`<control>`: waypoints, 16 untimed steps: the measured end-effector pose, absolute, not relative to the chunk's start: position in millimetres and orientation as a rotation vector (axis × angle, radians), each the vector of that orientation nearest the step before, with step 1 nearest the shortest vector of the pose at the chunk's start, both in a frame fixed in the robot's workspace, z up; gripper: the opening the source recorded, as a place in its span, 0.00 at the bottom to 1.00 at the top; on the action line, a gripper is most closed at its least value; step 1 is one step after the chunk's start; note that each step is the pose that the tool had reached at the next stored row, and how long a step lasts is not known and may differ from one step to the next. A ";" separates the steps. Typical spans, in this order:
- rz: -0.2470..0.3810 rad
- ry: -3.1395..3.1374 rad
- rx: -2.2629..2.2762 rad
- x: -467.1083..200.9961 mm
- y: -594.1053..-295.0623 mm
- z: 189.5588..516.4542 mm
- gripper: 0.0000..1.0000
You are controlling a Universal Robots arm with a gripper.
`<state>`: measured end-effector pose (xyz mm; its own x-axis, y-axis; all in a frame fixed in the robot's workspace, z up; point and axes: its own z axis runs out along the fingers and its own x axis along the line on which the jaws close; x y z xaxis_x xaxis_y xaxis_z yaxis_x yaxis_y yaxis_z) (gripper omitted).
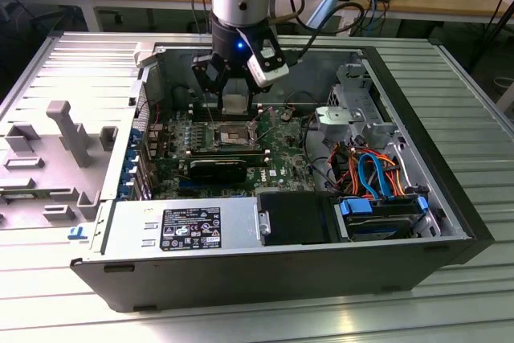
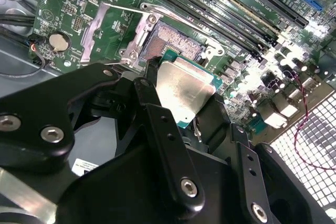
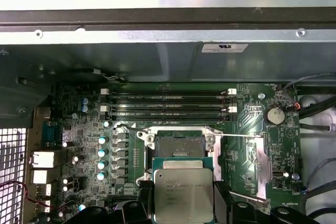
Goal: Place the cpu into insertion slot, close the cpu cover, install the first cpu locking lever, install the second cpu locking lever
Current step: 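Place the cpu into insertion slot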
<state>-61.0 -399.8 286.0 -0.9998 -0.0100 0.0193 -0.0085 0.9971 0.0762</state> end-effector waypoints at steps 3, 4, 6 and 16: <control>-0.110 -3.119 0.039 -60.9 -399.9 284.0 0.54; -0.106 -3.119 0.042 -60.9 -399.9 283.5 0.54; -0.104 -3.119 0.045 -61.0 -399.9 282.8 0.54; -0.099 -3.119 0.047 -60.9 -399.9 279.7 0.54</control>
<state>-60.9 -399.9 279.7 -0.9993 -0.0311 0.0195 -0.0298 0.9975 0.0634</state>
